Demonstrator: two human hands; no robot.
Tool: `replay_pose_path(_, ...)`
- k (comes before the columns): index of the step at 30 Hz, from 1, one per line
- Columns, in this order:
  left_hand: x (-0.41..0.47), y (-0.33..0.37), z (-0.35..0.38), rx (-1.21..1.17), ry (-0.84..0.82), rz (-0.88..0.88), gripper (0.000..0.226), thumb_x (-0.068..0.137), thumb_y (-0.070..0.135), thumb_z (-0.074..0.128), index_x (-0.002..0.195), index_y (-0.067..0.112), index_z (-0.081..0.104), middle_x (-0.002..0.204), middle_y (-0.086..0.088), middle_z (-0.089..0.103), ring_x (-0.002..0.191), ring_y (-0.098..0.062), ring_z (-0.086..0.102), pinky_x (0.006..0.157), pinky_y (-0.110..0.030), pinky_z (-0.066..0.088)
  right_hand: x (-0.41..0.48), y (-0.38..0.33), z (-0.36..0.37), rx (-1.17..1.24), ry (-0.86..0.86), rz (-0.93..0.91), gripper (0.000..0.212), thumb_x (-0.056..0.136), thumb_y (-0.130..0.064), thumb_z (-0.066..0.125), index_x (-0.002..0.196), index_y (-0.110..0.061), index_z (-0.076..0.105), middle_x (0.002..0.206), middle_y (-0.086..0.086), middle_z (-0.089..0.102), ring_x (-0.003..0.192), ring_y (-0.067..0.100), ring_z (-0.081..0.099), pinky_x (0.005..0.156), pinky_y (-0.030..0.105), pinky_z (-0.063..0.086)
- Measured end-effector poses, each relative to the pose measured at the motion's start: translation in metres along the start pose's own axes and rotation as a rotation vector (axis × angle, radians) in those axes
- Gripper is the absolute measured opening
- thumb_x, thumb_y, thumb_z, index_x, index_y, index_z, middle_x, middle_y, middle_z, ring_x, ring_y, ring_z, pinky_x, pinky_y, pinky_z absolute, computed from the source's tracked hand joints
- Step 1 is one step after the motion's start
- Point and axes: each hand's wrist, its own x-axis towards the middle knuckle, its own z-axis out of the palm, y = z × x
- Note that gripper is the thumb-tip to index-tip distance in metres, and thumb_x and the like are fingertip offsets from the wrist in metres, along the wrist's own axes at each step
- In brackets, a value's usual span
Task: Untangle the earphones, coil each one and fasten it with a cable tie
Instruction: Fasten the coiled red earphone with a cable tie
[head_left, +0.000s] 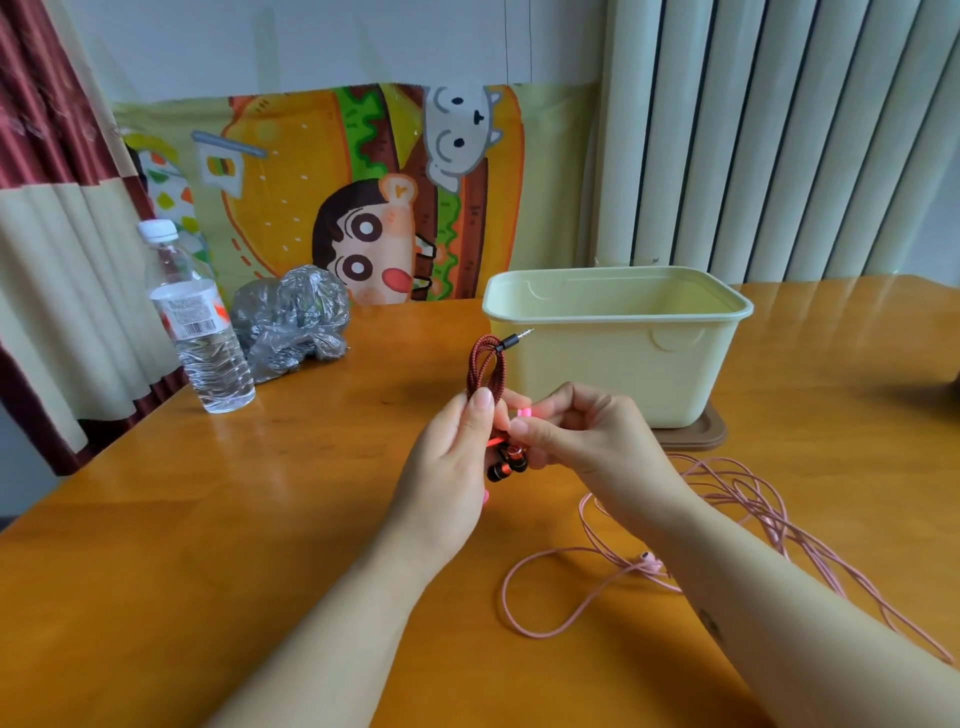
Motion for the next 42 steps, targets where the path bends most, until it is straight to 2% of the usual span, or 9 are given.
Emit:
replay_pose_path(3,-0.001,0.001,0.001,-0.042,0.011,0.014,0.037,0.095,0.05,0.034,0.068,0.038,0.057,0.088,0.012,0.066,0.093,-0.031,0.067,0.056,-0.026,0.043,0.001,0.002,0.0,0.055,-0.024,-0.004,0.028,0.062,-0.025,0.076,0.075,-0.005,0.062,0.056,0.003,0.063,0.054,0.013,0.058,0.059,0.022,0.05)
replay_pose_path(14,0.001,0.002,-0.005,-0.16,0.027,-0.01,0.034,0.09,0.053,0.044,0.07,0.031,0.061,0.08,0.011,0.064,0.095,-0.026,0.064,0.076,-0.056,0.044,0.002,-0.002,-0.004,0.406,-0.123,0.11,0.014,0.079,-0.014,0.064,0.088,-0.003,0.062,0.077,0.012,0.069,0.067,0.015,0.065,0.065,0.022,0.056)
replay_pose_path(18,0.005,0.001,-0.011,-0.188,0.063,-0.028,0.039,0.095,0.036,0.038,0.065,0.026,0.061,0.073,0.006,0.064,0.082,-0.022,0.062,0.075,-0.038,0.049,0.004,-0.004,-0.005,0.473,-0.048,0.159,0.011,0.089,-0.002,0.052,0.083,-0.006,0.06,0.071,0.009,0.065,0.059,0.013,0.062,0.059,0.02,0.055)
replay_pose_path(20,0.006,-0.002,-0.013,-0.123,0.08,-0.101,0.045,0.1,0.03,0.035,0.063,0.025,0.06,0.07,0.007,0.065,0.08,-0.023,0.062,0.075,-0.044,0.052,0.005,-0.005,-0.009,0.477,0.014,0.149,0.005,0.084,-0.007,0.059,0.079,-0.008,0.059,0.065,0.006,0.061,0.055,0.011,0.057,0.055,0.018,0.052)
replay_pose_path(25,0.006,-0.003,-0.013,0.176,0.122,-0.221,0.044,0.102,0.033,0.031,0.068,0.027,0.057,0.101,0.008,0.066,0.109,-0.018,0.058,0.097,-0.042,0.046,0.009,-0.004,-0.015,0.405,0.192,0.118,0.015,0.075,-0.015,0.069,0.083,-0.007,0.06,0.075,0.007,0.069,0.057,0.011,0.059,0.057,0.018,0.053)
replay_pose_path(28,0.003,0.006,-0.01,0.272,0.082,-0.216,0.042,0.103,0.031,0.029,0.073,0.017,0.054,0.089,0.006,0.066,0.097,-0.015,0.061,0.079,-0.026,0.048,0.011,-0.005,-0.015,0.304,0.332,0.06,0.007,0.084,-0.007,0.067,0.084,-0.007,0.06,0.081,0.008,0.072,0.06,0.012,0.059,0.059,0.019,0.052)
replay_pose_path(34,-0.013,0.01,0.006,0.045,-0.323,-0.47,0.034,0.102,0.029,0.036,0.085,0.015,0.061,0.057,0.008,0.045,0.069,-0.013,0.057,0.072,-0.029,0.044,0.006,-0.013,-0.006,-0.232,0.365,-0.167,0.013,0.082,-0.012,0.072,0.073,-0.019,0.066,0.073,-0.003,0.069,0.058,0.002,0.056,0.06,0.015,0.046)
replay_pose_path(37,-0.013,0.009,0.01,-0.08,-0.305,-0.55,0.033,0.101,0.026,0.038,0.087,0.014,0.065,0.053,0.008,0.042,0.064,-0.012,0.053,0.075,-0.028,0.039,-0.002,-0.014,0.001,-0.597,0.222,-0.281,0.013,0.083,-0.013,0.069,0.076,-0.024,0.067,0.071,-0.007,0.063,0.062,0.002,0.058,0.056,0.008,0.043)
replay_pose_path(42,-0.006,0.012,0.003,-0.379,-0.167,-0.664,0.029,0.1,0.015,0.037,0.082,0.008,0.06,0.052,0.0,0.039,0.057,-0.017,0.048,0.079,-0.038,0.036,-0.005,-0.009,0.006,-0.867,0.097,-0.501,0.01,0.082,-0.013,0.067,0.087,-0.018,0.074,0.073,-0.023,0.056,0.075,0.01,0.055,0.067,0.025,0.049)
